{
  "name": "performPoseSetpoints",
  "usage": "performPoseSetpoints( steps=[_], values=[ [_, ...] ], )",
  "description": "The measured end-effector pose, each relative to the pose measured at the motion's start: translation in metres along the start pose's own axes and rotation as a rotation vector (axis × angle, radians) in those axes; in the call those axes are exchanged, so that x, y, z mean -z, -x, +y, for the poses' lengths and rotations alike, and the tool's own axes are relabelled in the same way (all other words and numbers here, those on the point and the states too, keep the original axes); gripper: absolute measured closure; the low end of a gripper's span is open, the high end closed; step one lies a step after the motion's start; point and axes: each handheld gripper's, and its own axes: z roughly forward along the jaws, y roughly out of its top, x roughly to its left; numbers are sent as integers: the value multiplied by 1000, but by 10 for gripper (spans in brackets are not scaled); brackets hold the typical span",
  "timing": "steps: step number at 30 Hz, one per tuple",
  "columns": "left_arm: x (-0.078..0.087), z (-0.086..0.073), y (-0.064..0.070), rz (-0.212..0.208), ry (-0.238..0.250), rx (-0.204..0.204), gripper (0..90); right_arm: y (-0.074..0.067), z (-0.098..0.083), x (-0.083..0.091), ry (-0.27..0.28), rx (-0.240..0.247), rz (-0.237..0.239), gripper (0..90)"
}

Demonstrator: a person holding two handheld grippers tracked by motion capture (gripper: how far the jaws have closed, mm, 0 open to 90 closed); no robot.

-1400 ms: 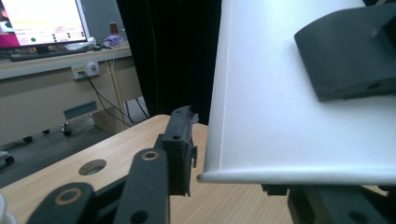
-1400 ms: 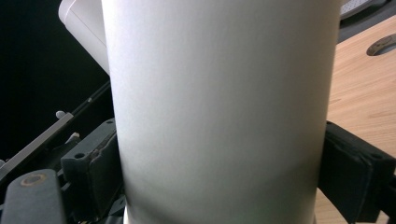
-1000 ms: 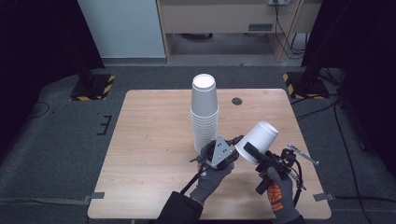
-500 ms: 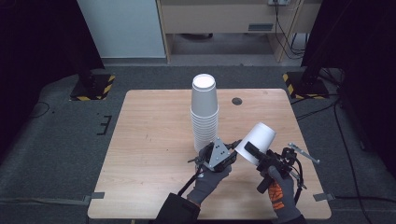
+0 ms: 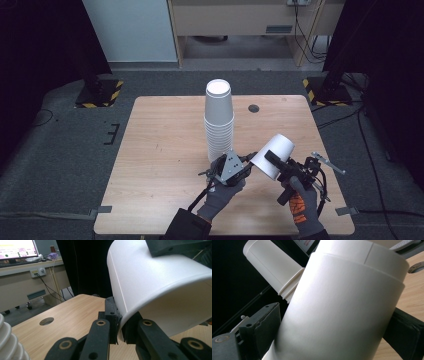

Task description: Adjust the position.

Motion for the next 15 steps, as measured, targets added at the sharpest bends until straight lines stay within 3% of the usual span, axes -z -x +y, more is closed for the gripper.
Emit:
performPoseSetpoints(
  steps=[15],
  values=[
    [11, 1, 0, -31, -21, -3, 844, 7, 4, 2, 17, 6, -25, 36]
  ],
)
